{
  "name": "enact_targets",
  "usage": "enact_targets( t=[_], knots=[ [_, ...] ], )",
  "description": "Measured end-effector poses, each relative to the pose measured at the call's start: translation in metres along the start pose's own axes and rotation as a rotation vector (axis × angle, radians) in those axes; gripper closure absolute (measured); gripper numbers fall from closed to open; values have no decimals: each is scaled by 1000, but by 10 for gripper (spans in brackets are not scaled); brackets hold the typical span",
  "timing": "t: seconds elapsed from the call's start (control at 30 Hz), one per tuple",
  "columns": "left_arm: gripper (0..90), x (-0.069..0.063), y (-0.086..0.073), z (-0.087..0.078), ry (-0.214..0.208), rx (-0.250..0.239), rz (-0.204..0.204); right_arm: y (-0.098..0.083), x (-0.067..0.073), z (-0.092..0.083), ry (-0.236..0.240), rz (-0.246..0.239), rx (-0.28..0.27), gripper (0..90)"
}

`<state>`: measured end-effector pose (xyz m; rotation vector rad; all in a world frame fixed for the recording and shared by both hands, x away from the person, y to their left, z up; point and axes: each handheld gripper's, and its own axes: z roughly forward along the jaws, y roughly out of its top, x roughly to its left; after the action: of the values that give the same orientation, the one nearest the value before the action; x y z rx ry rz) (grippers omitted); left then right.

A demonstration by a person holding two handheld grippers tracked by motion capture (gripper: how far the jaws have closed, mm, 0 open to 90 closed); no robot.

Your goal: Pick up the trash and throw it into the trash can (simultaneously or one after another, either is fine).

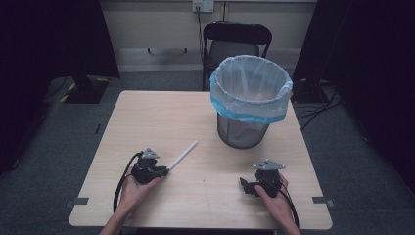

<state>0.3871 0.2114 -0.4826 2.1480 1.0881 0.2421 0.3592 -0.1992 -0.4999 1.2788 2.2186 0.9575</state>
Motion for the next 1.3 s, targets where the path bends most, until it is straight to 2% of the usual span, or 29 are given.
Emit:
enact_targets(
  t=[0.13, 0.17, 0.2, 0.3, 0.4, 0.43, 0.87, 0.93, 1.0, 1.03, 1.3],
  knots=[
    [806, 0, 1, -4, -11, -34, -8, 0, 0, 0, 0, 0, 0, 114],
    [806, 2, 1, -7, -19, -61, -9, 0, 0, 0, 0, 0, 0, 114],
    [806, 2, 1, -7, -19, -61, -9, 0, 0, 0, 0, 0, 0, 114],
    [806, 5, 2, -15, -34, -117, -35, 0, 0, 0, 0, 0, 0, 113],
    [806, 7, 2, -18, -34, -135, -43, 0, 0, 0, 1, -1, 0, 114],
    [806, 9, 2, -21, -36, -155, -56, 0, 0, 0, 0, 0, 0, 114],
    [806, 12, 7, -40, -46, -266, -65, 0, 0, 0, 0, 1, 0, 114],
    [806, 13, 13, -44, -60, -298, -74, 0, 0, 0, 1, -1, 0, 113],
    [806, 14, 15, -47, -61, -308, -67, 0, 0, 0, 1, 0, 1, 113],
    [806, 17, 17, -52, -75, -336, -74, 0, 0, 0, 1, -1, 0, 113],
    [806, 22, 29, -65, -72, -386, -70, 0, 0, 0, 1, -1, 0, 113]
  ],
)
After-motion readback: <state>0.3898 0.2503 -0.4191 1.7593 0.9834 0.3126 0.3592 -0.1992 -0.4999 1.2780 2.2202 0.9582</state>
